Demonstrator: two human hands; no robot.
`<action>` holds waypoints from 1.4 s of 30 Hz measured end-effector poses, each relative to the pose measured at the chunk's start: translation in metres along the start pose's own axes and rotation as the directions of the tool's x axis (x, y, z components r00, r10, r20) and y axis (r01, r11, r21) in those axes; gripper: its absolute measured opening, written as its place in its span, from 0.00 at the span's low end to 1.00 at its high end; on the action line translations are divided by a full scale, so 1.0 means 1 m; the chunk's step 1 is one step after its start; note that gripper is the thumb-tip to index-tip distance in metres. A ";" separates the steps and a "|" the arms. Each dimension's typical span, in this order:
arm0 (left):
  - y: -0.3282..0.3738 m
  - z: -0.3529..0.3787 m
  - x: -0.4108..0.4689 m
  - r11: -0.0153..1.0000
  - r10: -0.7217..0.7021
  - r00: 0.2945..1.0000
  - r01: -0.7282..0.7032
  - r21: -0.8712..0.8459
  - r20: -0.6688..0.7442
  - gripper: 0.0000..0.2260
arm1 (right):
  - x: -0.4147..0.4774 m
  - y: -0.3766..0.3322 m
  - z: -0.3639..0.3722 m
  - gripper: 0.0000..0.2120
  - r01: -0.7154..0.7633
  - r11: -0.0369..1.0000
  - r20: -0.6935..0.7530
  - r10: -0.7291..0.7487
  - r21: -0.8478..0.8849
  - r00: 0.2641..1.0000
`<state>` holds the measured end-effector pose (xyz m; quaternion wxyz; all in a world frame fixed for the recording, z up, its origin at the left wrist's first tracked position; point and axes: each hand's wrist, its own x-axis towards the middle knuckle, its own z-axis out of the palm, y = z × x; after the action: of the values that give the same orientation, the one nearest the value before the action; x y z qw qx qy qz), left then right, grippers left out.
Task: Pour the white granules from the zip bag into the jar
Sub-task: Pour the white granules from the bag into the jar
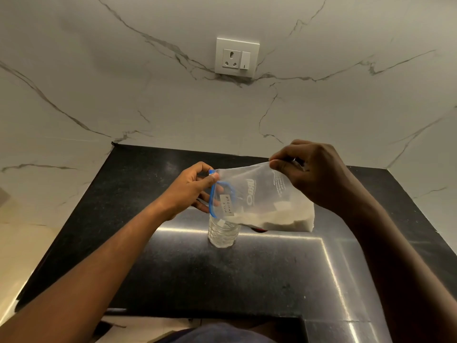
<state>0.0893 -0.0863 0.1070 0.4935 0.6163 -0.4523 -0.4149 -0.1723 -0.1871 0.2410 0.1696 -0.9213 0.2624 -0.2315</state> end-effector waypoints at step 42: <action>-0.017 0.001 0.004 0.996 -0.046 0.998 0.043 -0.082 -0.042 0.08 | 0.015 -0.031 0.014 0.06 -0.037 0.965 -0.037 0.029 -0.258 0.999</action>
<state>0.0921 -0.0886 0.0897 0.5186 0.6145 -0.4103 -0.4303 -0.1413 -0.1683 0.2476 0.0473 -0.9271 0.3084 -0.2076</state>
